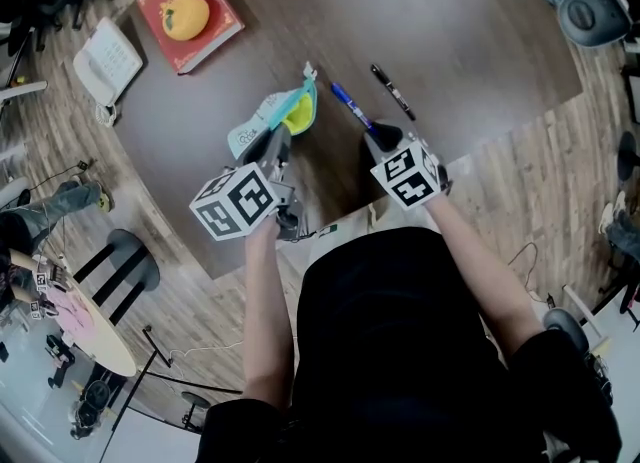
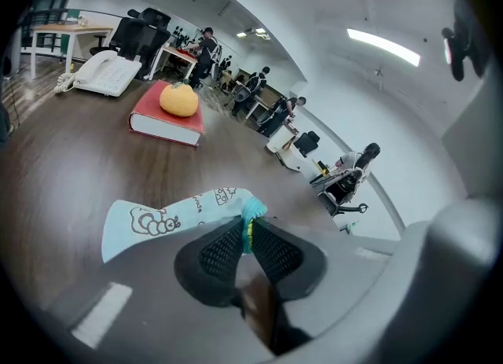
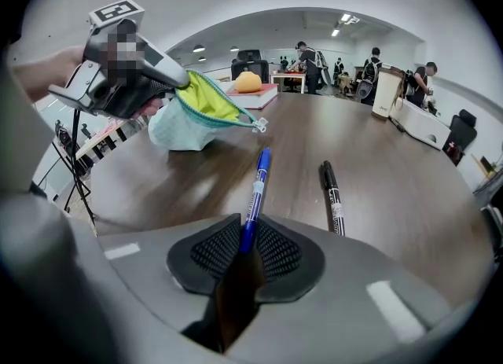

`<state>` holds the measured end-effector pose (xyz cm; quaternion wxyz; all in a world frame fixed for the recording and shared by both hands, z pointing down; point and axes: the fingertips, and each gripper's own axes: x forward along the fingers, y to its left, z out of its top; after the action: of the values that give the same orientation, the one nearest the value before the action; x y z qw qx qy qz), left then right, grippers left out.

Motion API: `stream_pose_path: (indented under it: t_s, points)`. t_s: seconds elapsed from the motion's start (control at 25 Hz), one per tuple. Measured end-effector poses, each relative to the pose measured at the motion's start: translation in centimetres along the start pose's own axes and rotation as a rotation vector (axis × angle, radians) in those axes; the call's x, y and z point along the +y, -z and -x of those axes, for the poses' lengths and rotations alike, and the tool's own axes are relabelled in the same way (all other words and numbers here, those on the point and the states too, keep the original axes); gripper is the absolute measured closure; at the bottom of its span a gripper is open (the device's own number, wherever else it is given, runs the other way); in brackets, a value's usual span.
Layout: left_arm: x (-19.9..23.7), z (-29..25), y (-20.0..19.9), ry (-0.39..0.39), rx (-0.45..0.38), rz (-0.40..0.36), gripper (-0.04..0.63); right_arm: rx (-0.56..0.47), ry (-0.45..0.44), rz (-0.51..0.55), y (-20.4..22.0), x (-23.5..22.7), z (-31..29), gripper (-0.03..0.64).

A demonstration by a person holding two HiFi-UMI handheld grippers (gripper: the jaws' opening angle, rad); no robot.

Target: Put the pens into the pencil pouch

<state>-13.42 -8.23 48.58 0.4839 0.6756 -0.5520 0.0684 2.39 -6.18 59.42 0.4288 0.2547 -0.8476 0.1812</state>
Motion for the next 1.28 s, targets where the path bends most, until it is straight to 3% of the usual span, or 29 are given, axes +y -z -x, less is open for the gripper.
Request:
stream_pose_path:
  t_s: [1.28]
  points:
    - [-0.1, 0.2, 0.0, 0.035, 0.018, -0.020, 0.565, -0.053, 0.046, -0.096, -1.4, -1.7, 3.2, 0.571]
